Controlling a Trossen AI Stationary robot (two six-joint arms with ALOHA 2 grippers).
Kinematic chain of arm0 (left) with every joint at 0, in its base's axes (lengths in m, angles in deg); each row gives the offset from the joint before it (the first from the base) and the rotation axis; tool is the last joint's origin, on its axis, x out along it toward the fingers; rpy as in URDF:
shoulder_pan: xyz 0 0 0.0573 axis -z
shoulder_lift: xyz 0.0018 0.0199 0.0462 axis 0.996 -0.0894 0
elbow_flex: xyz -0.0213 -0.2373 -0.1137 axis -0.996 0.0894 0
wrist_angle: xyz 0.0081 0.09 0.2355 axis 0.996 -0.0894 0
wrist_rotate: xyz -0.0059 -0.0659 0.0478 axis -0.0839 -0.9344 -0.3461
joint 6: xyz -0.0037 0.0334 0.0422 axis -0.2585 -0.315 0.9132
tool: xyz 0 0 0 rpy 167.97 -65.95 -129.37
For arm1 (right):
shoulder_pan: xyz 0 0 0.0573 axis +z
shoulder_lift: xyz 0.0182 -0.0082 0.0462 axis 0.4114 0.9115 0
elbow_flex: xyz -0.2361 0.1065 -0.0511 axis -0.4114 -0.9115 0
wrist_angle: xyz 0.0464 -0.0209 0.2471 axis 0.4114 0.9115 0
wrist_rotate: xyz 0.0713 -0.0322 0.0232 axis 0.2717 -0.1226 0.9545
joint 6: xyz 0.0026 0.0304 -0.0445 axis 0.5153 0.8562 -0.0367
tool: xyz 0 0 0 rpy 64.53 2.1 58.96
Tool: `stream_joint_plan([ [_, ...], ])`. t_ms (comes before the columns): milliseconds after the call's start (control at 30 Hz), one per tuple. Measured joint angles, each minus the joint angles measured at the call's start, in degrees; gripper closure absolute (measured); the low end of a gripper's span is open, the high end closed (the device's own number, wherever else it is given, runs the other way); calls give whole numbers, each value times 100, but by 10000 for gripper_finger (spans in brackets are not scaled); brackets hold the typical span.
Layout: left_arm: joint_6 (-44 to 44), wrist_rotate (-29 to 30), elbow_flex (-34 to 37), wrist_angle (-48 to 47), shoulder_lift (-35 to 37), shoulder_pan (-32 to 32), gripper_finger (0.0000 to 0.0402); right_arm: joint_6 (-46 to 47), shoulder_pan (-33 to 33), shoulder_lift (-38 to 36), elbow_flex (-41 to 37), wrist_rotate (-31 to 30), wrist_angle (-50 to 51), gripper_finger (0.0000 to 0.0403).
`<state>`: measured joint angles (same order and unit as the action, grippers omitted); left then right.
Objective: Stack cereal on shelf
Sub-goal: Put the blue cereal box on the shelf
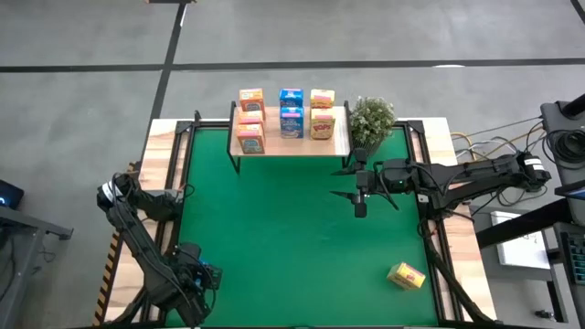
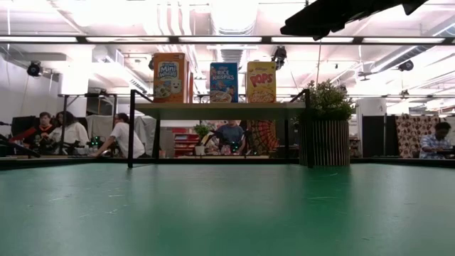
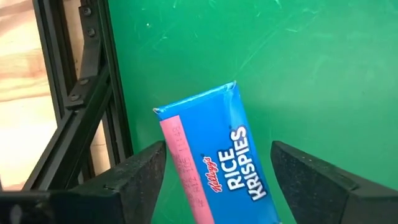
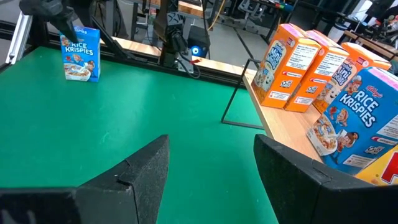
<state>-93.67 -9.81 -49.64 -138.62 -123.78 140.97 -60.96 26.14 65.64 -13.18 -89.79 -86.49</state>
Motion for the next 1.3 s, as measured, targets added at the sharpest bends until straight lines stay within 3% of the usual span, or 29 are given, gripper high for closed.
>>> stream_joint_plan([
  [433, 22, 0, -2, 32, 0, 1, 186, -2, 0, 0, 0, -2, 2, 179],
  [667, 174, 0, -76, 52, 0, 2, 196, -1, 1, 0, 0, -2, 2, 179],
  [833, 772, 86, -518, -247, 6, -104, 196, 0, 2, 0, 0, -4, 4, 179],
  [1033, 2373, 1151, -1195, -450, 7, -486, 196, 0, 0, 0, 0, -4, 52, 179],
  [1133, 2829, 1209, -1448, -647, 15, -801, 196, 13, 1, 0, 0, -9, 135, 179],
  [1200, 2688, 1124, -1504, -633, 15, -902, 196, 13, 0, 0, 0, -15, 145, 179],
  [1300, 1911, 544, -1502, -637, 15, -921, 194, 11, 2, -2, 0, -15, 140, 179],
])
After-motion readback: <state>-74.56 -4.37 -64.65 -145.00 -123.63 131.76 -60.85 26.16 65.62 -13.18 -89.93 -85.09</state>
